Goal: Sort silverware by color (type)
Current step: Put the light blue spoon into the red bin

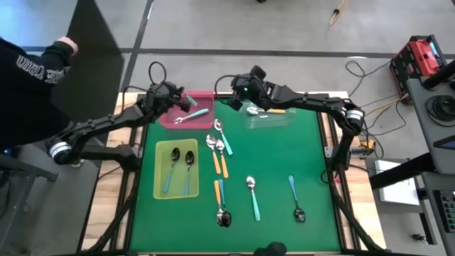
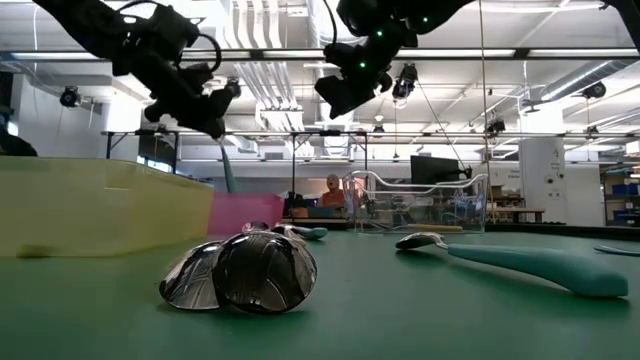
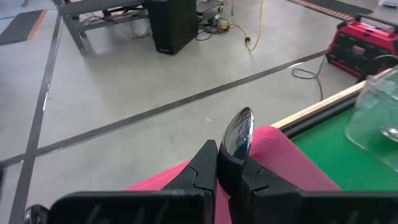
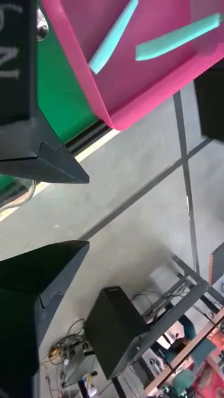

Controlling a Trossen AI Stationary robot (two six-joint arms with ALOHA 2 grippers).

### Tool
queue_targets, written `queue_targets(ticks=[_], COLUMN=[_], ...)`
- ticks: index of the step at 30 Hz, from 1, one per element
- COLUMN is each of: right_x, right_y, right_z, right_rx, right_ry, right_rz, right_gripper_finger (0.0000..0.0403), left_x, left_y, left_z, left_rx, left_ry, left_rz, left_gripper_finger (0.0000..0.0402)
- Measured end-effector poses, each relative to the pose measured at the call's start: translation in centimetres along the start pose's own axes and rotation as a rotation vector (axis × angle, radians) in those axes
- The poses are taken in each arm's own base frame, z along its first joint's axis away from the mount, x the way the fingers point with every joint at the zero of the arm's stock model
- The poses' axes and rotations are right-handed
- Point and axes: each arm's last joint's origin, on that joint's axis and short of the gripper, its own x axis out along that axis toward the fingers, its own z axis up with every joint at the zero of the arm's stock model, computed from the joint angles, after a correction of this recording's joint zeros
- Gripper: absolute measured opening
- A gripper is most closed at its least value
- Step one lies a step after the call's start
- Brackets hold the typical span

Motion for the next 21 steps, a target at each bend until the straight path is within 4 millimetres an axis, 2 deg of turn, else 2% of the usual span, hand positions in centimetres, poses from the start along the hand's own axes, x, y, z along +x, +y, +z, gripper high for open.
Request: queue_targets(ticks=[13,21], right_x=[0.0,0.0], right_y=[0.0,0.0], right_z=[0.0,0.0], right_rx=[0.053,0.078], right_ry=[-0.001,0.000], right_rz=[0.000,0.000], right_gripper_finger=[0.0153,0.0157], left_x=[0.6,0.7], left_y=[1.0,1.0], left_z=[-1.9,-2.5], left_rx=[-0.149,-0.160], left_ry=[-0.087,-0.075], left_rz=[0.021,0.003], left_gripper_finger=[0.0000,0.0000])
